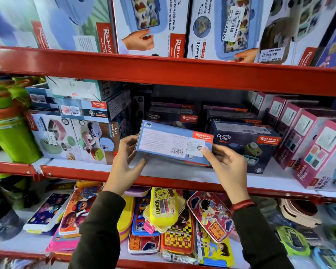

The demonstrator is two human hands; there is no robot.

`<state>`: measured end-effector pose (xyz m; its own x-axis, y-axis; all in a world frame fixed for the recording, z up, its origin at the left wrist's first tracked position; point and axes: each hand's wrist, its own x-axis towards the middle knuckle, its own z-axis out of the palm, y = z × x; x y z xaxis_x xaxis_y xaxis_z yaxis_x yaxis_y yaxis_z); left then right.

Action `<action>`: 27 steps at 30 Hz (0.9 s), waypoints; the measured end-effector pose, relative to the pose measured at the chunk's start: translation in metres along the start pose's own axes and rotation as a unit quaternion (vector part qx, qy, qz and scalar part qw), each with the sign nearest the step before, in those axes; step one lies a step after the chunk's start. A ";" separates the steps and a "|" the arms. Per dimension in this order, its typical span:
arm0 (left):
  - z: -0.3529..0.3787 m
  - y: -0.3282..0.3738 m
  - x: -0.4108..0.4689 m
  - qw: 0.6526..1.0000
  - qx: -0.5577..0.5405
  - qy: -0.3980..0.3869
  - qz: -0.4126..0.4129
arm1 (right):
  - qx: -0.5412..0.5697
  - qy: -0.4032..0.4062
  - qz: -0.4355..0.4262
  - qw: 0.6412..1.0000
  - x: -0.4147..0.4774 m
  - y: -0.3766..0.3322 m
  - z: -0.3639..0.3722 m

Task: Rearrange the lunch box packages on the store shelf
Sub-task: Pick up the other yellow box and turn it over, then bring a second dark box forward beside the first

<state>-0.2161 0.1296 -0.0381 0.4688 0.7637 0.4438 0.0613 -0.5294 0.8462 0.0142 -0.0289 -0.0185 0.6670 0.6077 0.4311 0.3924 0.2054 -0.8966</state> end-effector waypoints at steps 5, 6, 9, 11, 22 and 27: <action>0.006 0.006 0.005 0.998 -0.007 0.051 -0.021 | 0.000 -0.055 0.014 0.998 -0.003 0.003 -0.002; 0.009 0.007 0.006 0.997 -0.011 0.067 -0.025 | -0.008 -0.066 0.015 0.998 -0.003 0.007 0.000; 0.014 0.006 0.015 0.994 -0.022 0.102 -0.045 | -0.034 -0.061 0.013 0.998 0.004 0.016 0.008; 0.016 0.006 0.023 0.992 -0.026 0.108 -0.060 | -0.060 -0.043 0.008 0.997 0.010 0.019 0.014; 0.026 0.000 0.039 0.992 0.027 0.085 -0.090 | -0.119 -0.028 0.052 0.991 0.024 0.010 0.043; 0.026 0.002 0.035 0.994 -0.001 0.085 -0.064 | -0.072 -0.056 0.075 0.993 0.015 0.011 0.045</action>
<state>-0.1767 0.1457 -0.0289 0.3007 0.8767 0.3755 0.1085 -0.4227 0.8998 0.0006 0.0170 -0.0267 0.6534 0.7066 0.2717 0.3854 -0.0016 -0.9228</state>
